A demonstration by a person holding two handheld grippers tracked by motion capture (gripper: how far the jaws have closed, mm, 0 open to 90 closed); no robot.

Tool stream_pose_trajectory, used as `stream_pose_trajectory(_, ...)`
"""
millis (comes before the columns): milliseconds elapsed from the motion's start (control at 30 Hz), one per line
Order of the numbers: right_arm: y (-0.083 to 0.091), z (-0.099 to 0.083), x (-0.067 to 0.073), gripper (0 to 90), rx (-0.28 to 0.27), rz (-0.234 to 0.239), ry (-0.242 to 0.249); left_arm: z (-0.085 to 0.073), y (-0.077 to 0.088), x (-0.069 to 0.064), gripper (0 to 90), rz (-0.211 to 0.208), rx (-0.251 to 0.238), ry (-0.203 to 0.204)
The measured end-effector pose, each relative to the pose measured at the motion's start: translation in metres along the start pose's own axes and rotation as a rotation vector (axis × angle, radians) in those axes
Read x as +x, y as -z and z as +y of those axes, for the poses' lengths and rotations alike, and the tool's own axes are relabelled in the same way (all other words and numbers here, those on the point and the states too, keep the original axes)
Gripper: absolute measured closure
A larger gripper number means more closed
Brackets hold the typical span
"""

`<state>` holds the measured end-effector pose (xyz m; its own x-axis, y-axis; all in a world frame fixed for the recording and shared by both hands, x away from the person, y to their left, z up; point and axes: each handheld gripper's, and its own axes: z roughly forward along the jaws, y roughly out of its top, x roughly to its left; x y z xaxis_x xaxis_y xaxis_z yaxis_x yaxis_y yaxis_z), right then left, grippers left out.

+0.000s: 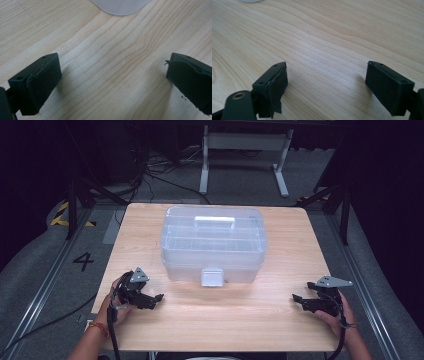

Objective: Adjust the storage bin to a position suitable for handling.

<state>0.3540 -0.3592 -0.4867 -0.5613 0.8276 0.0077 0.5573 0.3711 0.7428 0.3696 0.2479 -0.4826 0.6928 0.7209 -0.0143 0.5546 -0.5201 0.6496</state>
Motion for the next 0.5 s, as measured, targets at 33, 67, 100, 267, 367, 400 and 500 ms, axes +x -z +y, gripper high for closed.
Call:
stream_pose_trajectory(33, 0.0, 0.0, 0.0001, 18.4, 0.0, -0.001, -0.001, -0.0002, 0.0001, 0.0, 0.2, -0.001, 0.0, 0.0)
stream_pose_trajectory(67, 0.0, 0.0, 0.0001, 18.4, 0.0, -0.002, -0.001, -0.0005, 0.0002, -0.0002, 0.2, -0.004, -0.002, 0.001)
stream_pose_trajectory(100, -0.0001, 0.0, 0.0002, 18.4, 0.0, -0.004, -0.003, -0.001, 0.0004, 0.0, 0.2, -0.006, -0.003, -0.004)
stream_pose_trajectory(267, -0.001, 0.001, 0.0026, 18.3, 0.002, -0.033, -0.025, -0.0058, 0.0049, -0.0023, 0.2, -0.039, 0.002, -0.04)
stream_pose_trajectory(367, -0.0007, 0.0008, 0.0029, 18.3, 0.002, -0.037, -0.03, -0.0099, 0.0075, -0.0031, 0.7, -0.064, -0.008, -0.061)
stream_pose_trajectory(400, 0.0, 0.001, 0.0023, 18.4, 0.008, -0.039, -0.029, -0.0096, 0.0077, -0.0031, 1.2, -0.058, -0.006, -0.066)
stream_pose_trajectory(500, 0.0019, 0.0008, -0.0005, 18.4, 0.019, -0.039, -0.025, -0.0095, 0.0074, -0.003, 1.1, -0.056, -0.008, -0.067)
